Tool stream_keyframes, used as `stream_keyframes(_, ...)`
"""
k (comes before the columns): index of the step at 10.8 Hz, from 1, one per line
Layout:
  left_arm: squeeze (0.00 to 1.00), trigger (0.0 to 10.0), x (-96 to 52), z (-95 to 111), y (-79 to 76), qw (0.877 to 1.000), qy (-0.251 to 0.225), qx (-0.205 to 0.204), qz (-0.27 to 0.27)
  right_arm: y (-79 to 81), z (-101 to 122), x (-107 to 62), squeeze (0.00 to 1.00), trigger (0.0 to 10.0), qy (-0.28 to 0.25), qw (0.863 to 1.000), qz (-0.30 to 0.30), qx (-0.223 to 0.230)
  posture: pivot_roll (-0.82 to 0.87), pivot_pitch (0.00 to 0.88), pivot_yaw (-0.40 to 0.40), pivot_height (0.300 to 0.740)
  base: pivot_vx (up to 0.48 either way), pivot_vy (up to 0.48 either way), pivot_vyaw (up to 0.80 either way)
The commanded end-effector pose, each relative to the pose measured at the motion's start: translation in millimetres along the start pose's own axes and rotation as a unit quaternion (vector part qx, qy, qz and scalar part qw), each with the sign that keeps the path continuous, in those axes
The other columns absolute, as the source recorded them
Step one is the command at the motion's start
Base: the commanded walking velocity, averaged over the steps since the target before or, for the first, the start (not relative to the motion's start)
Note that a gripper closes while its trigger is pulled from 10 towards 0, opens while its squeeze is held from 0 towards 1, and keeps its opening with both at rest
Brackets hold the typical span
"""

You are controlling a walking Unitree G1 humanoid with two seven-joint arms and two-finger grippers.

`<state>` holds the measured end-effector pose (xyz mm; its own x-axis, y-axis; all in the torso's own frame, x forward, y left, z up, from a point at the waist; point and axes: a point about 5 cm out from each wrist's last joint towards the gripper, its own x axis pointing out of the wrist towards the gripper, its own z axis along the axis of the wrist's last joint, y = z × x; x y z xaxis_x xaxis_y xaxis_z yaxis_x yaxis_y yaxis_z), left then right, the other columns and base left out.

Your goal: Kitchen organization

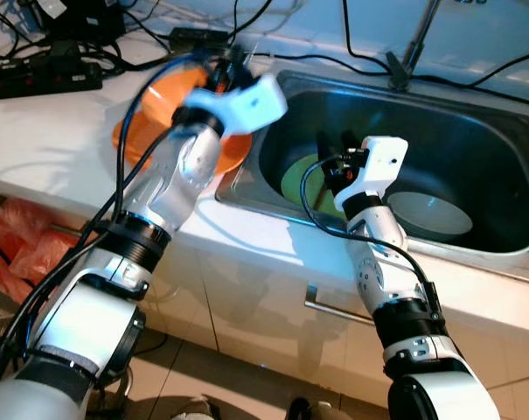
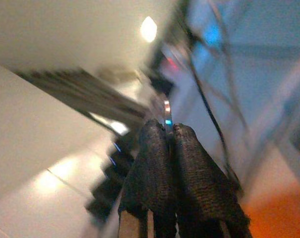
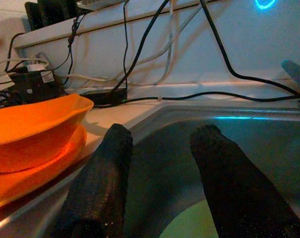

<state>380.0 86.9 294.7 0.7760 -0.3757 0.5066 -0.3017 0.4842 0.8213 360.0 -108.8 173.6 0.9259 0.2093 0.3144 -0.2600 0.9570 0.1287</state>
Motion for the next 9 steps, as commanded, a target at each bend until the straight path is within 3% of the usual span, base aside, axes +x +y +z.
stream_keyframes(1,0.00,0.0,9.5,22,18.4,0.997,-0.055,-0.017,0.042,-5.0,-3,-2.7,0.00,10.0,0.003,1.000,-0.009,0.001,0.03,0.048,-0.010,0.740,0.000,0.000,0.00)
stream_keyframes(2,0.00,8.4,9.7,34,19.1,0.994,-0.082,-0.061,0.047,-4.5,-3,-2.2,0.00,10.0,0.002,1.000,-0.009,0.001,0.03,0.045,-0.013,0.740,0.000,0.000,0.00)
stream_keyframes(3,0.00,10.0,7.8,43,12.5,0.990,-0.102,-0.092,0.028,-4.1,-4,-2.2,0.00,10.0,0.004,1.000,-0.009,0.002,0.03,0.043,-0.016,0.740,0.000,0.000,0.00)
stream_keyframes(5,0.00,10.0,1.5,53,2.7,0.980,-0.133,-0.150,0.003,-4.8,-3,-1.9,0.00,10.0,0.003,1.000,-0.006,-0.001,0.03,0.043,-0.020,0.740,0.000,0.000,0.00)
stream_keyframes(7,0.00,10.0,-3.7,62,-12.5,0.955,-0.140,-0.258,-0.047,-5.8,-1,-2.1,0.00,10.0,-0.002,1.000,-0.005,-0.010,0.03,0.045,-0.011,0.740,0.000,0.000,0.00)
stream_keyframes(9,0.00,10.0,-5.9,65,-17.6,0.941,-0.137,-0.303,-0.064,-4.0,-3,-3.6,0.00,10.0,0.002,1.000,-0.001,-0.011,0.02,0.049,-0.009,0.740,0.000,0.000,0.00)
